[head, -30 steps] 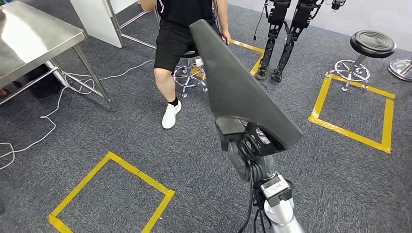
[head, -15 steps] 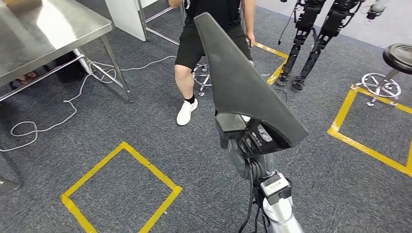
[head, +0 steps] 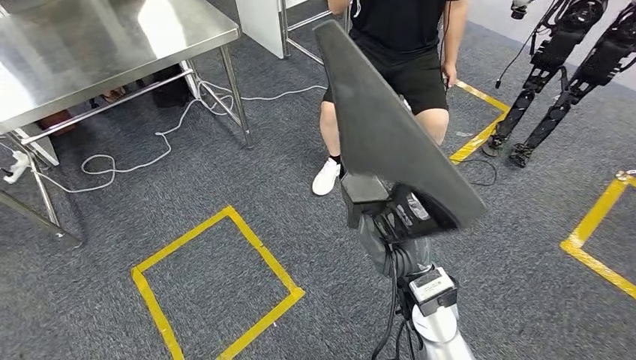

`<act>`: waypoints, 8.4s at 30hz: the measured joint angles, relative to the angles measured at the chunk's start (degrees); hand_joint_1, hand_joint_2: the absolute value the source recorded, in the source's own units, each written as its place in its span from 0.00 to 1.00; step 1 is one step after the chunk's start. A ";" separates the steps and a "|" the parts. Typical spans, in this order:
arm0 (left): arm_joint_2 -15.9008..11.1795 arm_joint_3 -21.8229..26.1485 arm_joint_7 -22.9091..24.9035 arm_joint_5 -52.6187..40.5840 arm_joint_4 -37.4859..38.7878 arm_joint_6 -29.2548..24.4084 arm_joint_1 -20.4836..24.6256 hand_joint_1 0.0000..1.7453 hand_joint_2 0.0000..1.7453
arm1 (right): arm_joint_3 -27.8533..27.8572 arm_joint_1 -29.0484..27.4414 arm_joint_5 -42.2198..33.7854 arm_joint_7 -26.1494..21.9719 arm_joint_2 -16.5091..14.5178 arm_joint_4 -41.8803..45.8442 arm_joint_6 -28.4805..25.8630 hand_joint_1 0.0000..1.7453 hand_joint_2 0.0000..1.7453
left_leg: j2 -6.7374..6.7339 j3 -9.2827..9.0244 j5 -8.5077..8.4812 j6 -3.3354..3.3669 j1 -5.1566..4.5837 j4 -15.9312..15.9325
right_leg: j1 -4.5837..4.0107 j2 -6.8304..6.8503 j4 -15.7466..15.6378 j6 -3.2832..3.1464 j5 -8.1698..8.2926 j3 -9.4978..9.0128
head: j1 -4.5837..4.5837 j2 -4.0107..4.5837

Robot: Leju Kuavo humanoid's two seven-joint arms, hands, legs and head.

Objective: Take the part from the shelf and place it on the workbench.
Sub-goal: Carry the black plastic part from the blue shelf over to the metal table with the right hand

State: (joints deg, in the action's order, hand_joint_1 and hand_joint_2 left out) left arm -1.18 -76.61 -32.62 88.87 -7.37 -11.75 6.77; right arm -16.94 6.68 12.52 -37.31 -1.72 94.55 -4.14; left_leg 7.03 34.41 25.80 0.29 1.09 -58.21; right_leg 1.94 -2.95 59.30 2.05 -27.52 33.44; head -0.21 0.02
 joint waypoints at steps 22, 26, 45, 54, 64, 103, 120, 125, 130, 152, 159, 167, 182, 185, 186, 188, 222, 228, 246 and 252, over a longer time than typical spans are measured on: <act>-0.37 -0.04 0.81 -0.01 0.02 -1.01 0.28 0.00 1.00 | 0.78 -0.74 -0.08 -0.10 -0.50 0.67 -0.47 1.00 1.00 | -6.15 -1.34 -1.20 2.69 -0.83 2.19 | -1.52 3.59 12.10 -1.90 -6.71 4.17 | 0.01 0.00; -0.32 -0.04 0.88 0.02 0.02 -1.18 0.15 0.00 1.00 | 0.84 -0.92 -0.09 -0.07 -0.42 0.57 -0.76 1.00 1.00 | -2.87 -1.40 -0.91 2.26 -0.70 1.75 | -0.92 2.58 6.80 0.12 -2.75 2.80 | 0.05 0.00; -0.21 -0.07 0.80 0.17 0.02 -2.20 0.20 0.00 1.00 | 0.91 -0.54 -0.11 -0.10 -1.07 0.26 -1.02 1.00 1.00 | -10.78 0.45 -0.51 0.76 -1.30 0.02 | -1.59 8.17 -1.44 -2.08 -0.94 -2.40 | -0.47 0.00; -0.09 -0.07 0.77 0.17 0.02 -2.21 0.26 0.00 1.00 | 0.91 -0.77 -0.14 -0.17 -0.88 0.08 -1.04 1.00 1.00 | -4.55 -0.83 -1.64 2.44 -0.71 2.02 | -1.40 3.19 15.33 -1.33 -7.75 5.85 | 0.18 0.00; 0.01 -0.10 0.85 0.17 -0.02 -2.48 -0.06 0.00 1.00 | 1.12 -0.58 -0.71 0.37 -1.01 0.04 -2.44 1.00 1.00 | -2.04 -0.80 -0.67 2.31 -0.88 0.99 | -1.05 2.11 -2.01 -0.73 1.28 -0.76 | 0.16 0.00; 0.39 -0.67 2.07 0.13 -0.01 -4.07 -0.04 0.00 1.00 | 2.20 -1.48 -1.92 0.31 -1.34 0.27 -3.24 1.00 1.00 | -3.07 -2.90 0.67 1.27 -0.46 1.90 | -0.17 2.15 0.98 1.15 0.69 1.35 | 0.47 0.00; 0.32 -1.71 3.91 0.07 0.00 -4.72 0.17 0.00 1.00 | 2.26 -1.65 -1.88 0.24 -1.69 0.28 -3.75 1.00 1.00 | -7.72 0.80 -1.09 2.05 -1.18 0.03 | -1.52 3.67 -2.03 -1.93 -1.96 -4.43 | -0.03 0.00; 0.31 -1.81 3.99 0.04 0.00 -4.81 0.19 0.00 1.00 | 2.27 -1.68 -1.86 0.22 -1.78 0.46 -4.02 1.00 1.00 | -6.82 -1.95 -0.74 3.28 -1.07 2.13 | -1.60 3.53 2.56 -0.58 -3.20 -3.13 | 0.11 0.00; 0.33 -2.01 4.04 -0.04 0.00 -4.90 0.08 0.00 1.00 | 2.29 -2.32 -1.85 0.20 -1.61 0.44 -4.04 1.00 1.00 | -5.85 -3.26 0.60 3.15 -1.00 2.16 | -1.18 3.12 13.49 -0.27 -6.05 5.93 | 0.25 0.00; 0.19 -3.08 3.64 -0.15 0.01 -4.93 0.10 0.00 1.00 | 2.48 -2.24 -2.15 0.24 -1.59 0.75 -4.04 1.00 1.00 | -6.89 1.51 -0.84 2.32 -1.74 0.78 | -1.13 3.04 -2.13 -1.52 -2.20 -5.40 | -0.06 0.00; 0.17 -3.19 3.42 -0.05 0.02 -4.61 0.14 0.00 1.00 | 2.49 -1.96 -2.22 0.20 -1.50 0.65 -4.02 1.00 1.00 | -6.33 -2.67 0.08 3.76 -1.49 2.50 | -1.22 2.97 13.19 -1.37 -7.46 3.60 | 0.20 0.00; 0.31 -3.19 2.98 0.17 0.02 -4.62 0.05 0.00 1.00 | 2.33 -0.83 -2.22 0.23 -1.62 -0.34 -3.90 1.00 1.00 | -5.81 -5.58 3.46 1.75 -1.53 2.07 | -1.38 2.94 -1.95 -1.25 1.91 1.27 | 0.18 0.00; 0.09 -2.44 4.53 0.20 0.02 -5.43 0.24 0.00 1.00 | 0.40 2.37 -0.29 1.79 -4.66 -2.08 -2.66 1.00 1.00 | -6.96 2.24 -1.95 1.52 -1.31 0.52 | -1.27 2.73 -3.11 -1.71 -3.17 -6.75 | 0.16 0.00; 0.06 -1.68 4.63 0.14 0.02 -5.62 0.28 0.00 1.00 | 0.26 3.26 -0.04 2.52 -5.38 -2.29 -2.15 1.00 1.00 | -6.85 0.25 -2.19 2.46 -1.14 1.90 | -1.79 2.74 -1.10 -0.93 -3.32 -6.49 | 0.18 0.00; 0.06 -1.56 4.82 0.07 0.02 -5.63 0.32 0.00 1.00 | 0.21 3.58 0.07 2.57 -5.54 -2.37 -2.08 1.00 1.00 | -6.76 -0.39 -2.12 2.72 -1.00 2.22 | -1.80 2.76 1.66 -0.89 -3.64 -4.92 | 0.25 0.00; 0.06 -1.52 5.55 -0.01 0.02 -5.72 0.39 0.00 1.00 | 0.13 3.99 0.27 2.63 -5.70 -2.64 -2.05 1.00 1.00 | -6.63 -1.08 -1.53 3.13 -0.94 2.44 | -1.70 2.78 9.34 -1.01 -5.41 0.32 | 0.33 0.00; -0.31 -0.02 6.98 -0.09 0.04 -4.38 0.29 0.00 1.00 | -1.49 3.62 2.20 4.50 -6.27 -2.60 -3.91 1.00 1.00 | -6.66 -2.25 -0.37 3.77 -1.08 2.08 | -1.66 2.45 12.79 -1.35 -6.19 4.60 | 0.02 0.00; -0.25 -0.08 6.99 -0.26 0.04 -3.86 0.23 0.00 1.00 | -1.45 2.85 2.56 4.65 -5.69 -2.30 -4.19 1.00 1.00 | -6.19 -4.84 2.10 2.53 -1.22 1.89 | -1.43 2.73 -1.14 0.35 2.39 1.77 | 0.10 -0.01; -0.15 -0.21 7.54 -0.91 0.02 -3.20 0.38 0.00 1.00 | -0.84 1.78 3.18 5.36 -5.81 -0.95 -4.54 1.00 1.00 | -6.89 0.11 0.16 1.17 -0.36 0.28 | -1.23 2.61 -2.38 -0.70 -0.58 -4.37 | -0.24 -0.01; -0.11 -0.28 7.52 -0.92 0.02 -3.15 0.58 0.00 1.00 | -0.59 1.72 3.26 5.72 -5.67 -0.50 -4.25 1.00 1.00 | -6.72 -2.12 0.45 3.23 -0.79 0.88 | -1.27 2.70 12.21 -0.72 -6.16 3.84 | -0.04 -0.01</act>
State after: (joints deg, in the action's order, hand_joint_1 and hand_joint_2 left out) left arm -1.29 -76.89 -25.10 87.95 -7.34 -14.91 7.35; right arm -17.52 8.41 15.79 -31.59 -7.39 94.05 -8.38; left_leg 0.30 32.29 26.25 3.52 0.30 -57.33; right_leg 0.66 -0.25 71.51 1.33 -33.68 37.28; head -0.25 0.02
